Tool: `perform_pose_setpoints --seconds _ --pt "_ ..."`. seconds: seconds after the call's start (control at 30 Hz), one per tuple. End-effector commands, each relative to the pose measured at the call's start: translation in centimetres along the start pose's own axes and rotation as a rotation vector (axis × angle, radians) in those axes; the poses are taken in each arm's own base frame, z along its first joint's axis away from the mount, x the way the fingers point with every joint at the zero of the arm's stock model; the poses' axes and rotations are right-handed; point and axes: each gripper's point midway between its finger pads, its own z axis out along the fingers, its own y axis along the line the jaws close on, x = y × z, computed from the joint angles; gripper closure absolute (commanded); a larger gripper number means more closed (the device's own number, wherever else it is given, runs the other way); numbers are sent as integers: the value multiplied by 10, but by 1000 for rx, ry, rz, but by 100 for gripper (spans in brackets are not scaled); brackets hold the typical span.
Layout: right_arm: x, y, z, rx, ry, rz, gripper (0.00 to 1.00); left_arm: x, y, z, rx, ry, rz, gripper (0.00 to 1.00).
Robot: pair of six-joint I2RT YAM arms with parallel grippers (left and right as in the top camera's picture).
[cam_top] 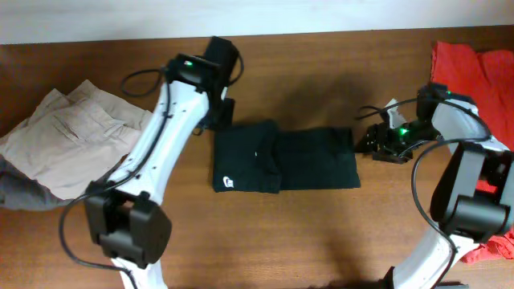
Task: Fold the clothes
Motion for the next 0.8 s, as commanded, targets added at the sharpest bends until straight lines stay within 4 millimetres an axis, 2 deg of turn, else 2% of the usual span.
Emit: perform_pose_setpoints --seconds 0.0,0.2,0.23,0.27,0.47,0.6,0.77 --pt "0 5 14 -102 17 -83 32 -5 10 -39 81 -92 -13 67" --pt "-1 -7 37 -123 46 -62 31 -7 23 -85 145 -226 -19 65" --pt "-1 -7 41 -131 50 -63 31 -7 27 -94 146 -252 -27 63" --pt "0 -5 48 -142 64 -77 31 -6 33 -112 147 -306 -39 60" --pt "6 8 70 -145 121 -124 31 0 46 -160 149 -451 -57 53" --pt "9 20 79 -143 142 -170 33 6 49 -176 145 -495 -39 48" --pt "9 23 81 -139 149 -182 46 11 54 -184 127 -510 -45 47"
